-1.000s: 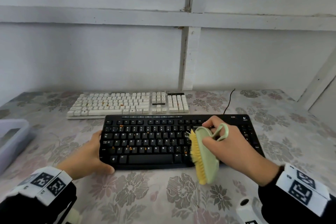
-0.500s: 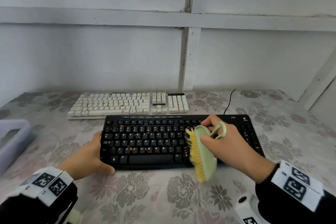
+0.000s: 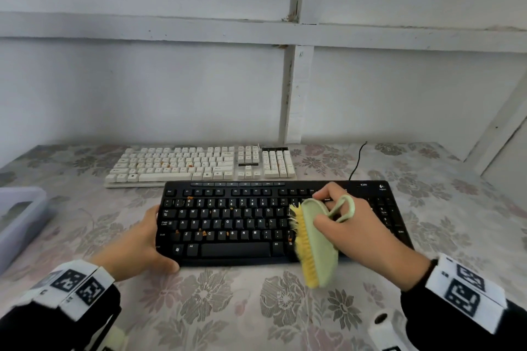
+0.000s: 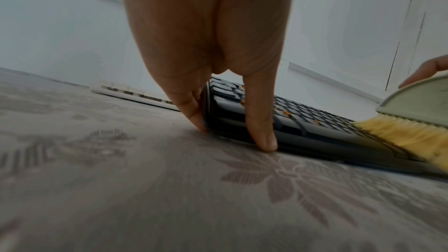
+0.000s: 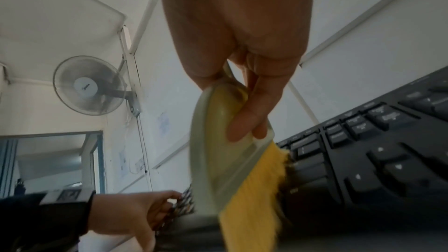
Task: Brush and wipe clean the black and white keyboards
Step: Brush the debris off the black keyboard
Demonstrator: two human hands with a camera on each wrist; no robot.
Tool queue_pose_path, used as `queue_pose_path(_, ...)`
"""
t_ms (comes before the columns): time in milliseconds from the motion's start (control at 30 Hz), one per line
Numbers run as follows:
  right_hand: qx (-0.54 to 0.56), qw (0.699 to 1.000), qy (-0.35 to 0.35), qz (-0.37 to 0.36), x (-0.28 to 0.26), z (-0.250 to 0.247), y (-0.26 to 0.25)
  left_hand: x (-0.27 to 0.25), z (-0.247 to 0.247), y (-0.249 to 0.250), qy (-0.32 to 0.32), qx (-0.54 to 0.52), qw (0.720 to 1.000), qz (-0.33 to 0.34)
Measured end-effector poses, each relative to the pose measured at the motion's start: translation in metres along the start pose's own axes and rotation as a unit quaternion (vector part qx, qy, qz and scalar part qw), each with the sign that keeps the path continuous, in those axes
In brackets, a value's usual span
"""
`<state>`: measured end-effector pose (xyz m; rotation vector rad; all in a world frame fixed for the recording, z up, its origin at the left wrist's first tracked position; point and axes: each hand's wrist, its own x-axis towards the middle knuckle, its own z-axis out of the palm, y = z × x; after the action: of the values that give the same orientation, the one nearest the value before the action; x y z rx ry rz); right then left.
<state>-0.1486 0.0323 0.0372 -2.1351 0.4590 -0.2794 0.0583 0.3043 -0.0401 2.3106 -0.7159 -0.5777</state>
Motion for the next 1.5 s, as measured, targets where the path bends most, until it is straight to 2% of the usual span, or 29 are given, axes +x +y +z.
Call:
queue_pose_path(100,-0.005,1.000,0.003,0.009,-0.001,-0.012,-0.007,-0.001,-0.001,0.000,0.000,-0.001,1.000,-0.008)
queue_pose_path(233,0.007,0.997,0.077,-0.022,0.015,-0.022,-0.018,-0.002,-0.001,0.002,-0.003,0.005,1.000,0.000)
queue_pose_path(333,0.023,0.994,0.095,-0.043,0.031,-0.015,-0.021,-0.002,-0.001,0.004,-0.003,0.003,1.000,-0.002)
queue_pose_path(467,0.016,0.997,0.069,-0.040,0.034,0.001,-0.016,-0.004,-0.001,0.003,0.003,0.010,1.000,-0.008)
queue_pose_path(733,0.000,1.000,-0.015,-0.014,0.004,0.011,-0.008,-0.004,-0.002,0.005,0.005,0.017,1.000,-0.013)
queue_pose_path(1000,0.029,0.996,0.076,-0.043,0.031,0.002,-0.026,-0.005,-0.001,0.008,0.007,0.011,1.000,-0.013)
queue_pose_path(1267,-0.002,0.999,-0.036,-0.024,0.001,0.017,-0.008,-0.005,0.000,0.007,0.009,0.012,1.000,-0.017)
queue_pose_path(1333,0.001,1.000,-0.018,-0.020,0.003,0.009,-0.012,-0.006,-0.001,0.008,0.010,0.015,1.000,-0.018)
queue_pose_path(1433,0.022,0.997,0.055,-0.042,0.020,-0.001,-0.024,-0.007,-0.001,0.009,0.011,0.014,1.000,-0.019)
queue_pose_path(1500,0.036,0.996,0.078,-0.040,0.031,-0.002,-0.028,-0.007,-0.001,0.011,0.008,0.013,1.000,-0.020)
